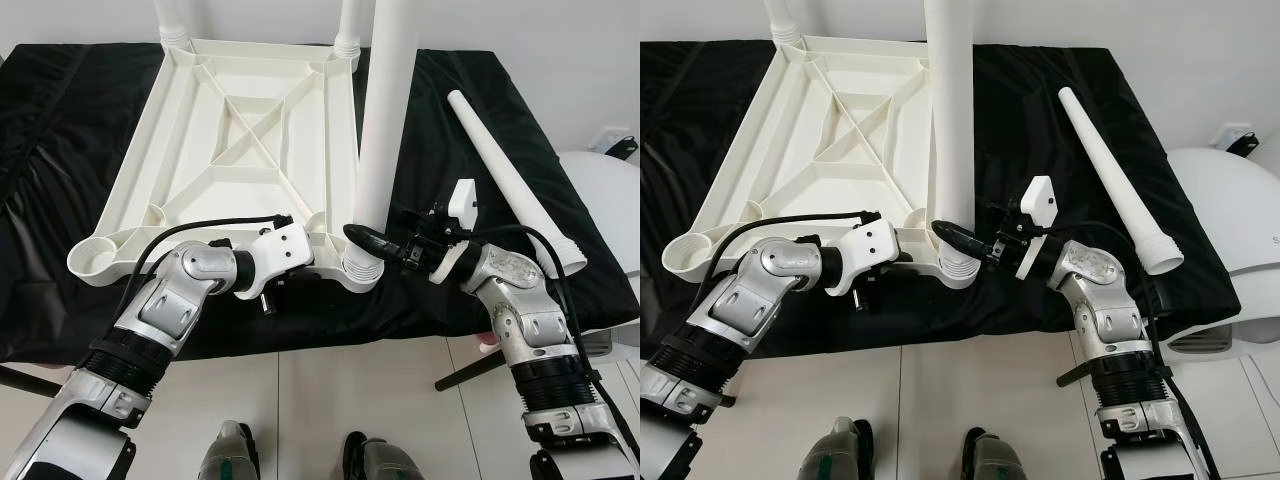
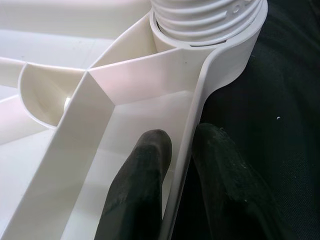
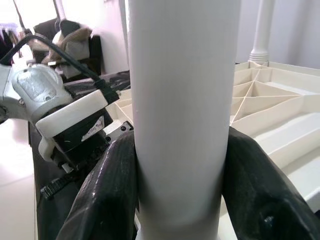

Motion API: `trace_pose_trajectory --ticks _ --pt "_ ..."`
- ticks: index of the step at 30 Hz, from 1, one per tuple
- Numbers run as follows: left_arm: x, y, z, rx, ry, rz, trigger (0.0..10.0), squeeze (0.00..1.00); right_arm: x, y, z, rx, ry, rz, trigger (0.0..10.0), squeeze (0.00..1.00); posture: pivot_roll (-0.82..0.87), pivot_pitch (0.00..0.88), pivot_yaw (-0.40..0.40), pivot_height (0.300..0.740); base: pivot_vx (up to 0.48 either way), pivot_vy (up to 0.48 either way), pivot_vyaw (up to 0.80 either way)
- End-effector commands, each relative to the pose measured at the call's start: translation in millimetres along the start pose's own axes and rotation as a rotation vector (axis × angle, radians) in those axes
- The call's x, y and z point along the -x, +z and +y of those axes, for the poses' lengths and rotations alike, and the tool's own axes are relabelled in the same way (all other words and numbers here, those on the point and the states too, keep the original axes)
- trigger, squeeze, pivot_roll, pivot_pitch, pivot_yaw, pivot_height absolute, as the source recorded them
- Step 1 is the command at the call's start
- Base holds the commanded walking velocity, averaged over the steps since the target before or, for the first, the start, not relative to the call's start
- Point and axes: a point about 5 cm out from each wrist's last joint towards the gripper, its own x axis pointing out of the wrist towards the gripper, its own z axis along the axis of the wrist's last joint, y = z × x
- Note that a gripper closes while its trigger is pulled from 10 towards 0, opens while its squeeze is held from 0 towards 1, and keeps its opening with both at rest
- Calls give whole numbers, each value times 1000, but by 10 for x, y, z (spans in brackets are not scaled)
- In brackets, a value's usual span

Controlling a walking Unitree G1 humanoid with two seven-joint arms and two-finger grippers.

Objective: Building children table

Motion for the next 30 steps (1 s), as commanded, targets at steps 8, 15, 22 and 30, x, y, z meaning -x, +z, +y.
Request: trace_pose_trajectory --ticks 8,15,22,30 --pt "-10 111 -15 -48 -32 -36 10000 0 154 -269 99 -152 -83 19 10000 0 88 188 22 740 0 0 0" --pt "-15 114 -14 -50 -34 -36 10000 0 118 -272 149 -125 -62 34 10000 0 85 186 24 740 0 0 0" --pt "-20 116 -16 -50 -31 -37 10000 0 36 -253 186 -97 -38 46 10000 0 87 182 18 740 0 0 0" --pt "-23 116 -29 -47 -29 -38 10000 0 -49 -217 248 -81 -10 42 10000 0 87 178 10 740 0 0 0"
